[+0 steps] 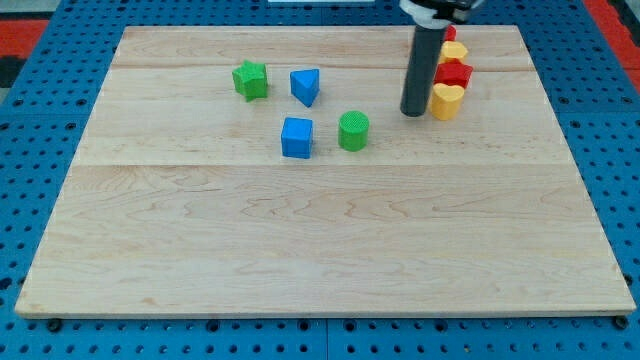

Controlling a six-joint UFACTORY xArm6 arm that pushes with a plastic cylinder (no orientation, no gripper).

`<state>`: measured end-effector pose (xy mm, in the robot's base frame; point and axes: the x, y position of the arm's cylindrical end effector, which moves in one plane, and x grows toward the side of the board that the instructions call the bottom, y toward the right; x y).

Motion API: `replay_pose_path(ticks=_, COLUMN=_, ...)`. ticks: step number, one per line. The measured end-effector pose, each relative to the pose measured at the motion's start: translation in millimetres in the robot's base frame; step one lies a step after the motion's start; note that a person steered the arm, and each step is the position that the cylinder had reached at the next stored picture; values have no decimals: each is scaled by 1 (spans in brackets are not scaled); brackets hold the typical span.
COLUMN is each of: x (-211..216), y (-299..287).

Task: Place the blue triangle above the green circle

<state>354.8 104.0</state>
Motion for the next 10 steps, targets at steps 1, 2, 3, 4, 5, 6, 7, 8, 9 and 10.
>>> replay_pose_path(ticks=1, x=-6, y=-3)
replay_pose_path(ticks=2, x=-8, y=5)
replay_pose_path(ticks=3, x=-8, y=12)
replay_pose_path(ticks=4, x=-8, y=17)
replay_pose_path(ticks=5, x=-8, y=22)
replay_pose_path(ticks=6, x=-8, y=24)
replay_pose_path(ticks=7, x=-8, y=20)
replay_pose_path(ticks=8, x=-8, y=26)
replay_pose_path(ticks=9, x=-8, y=29)
replay_pose_path(ticks=10, x=-8, y=30)
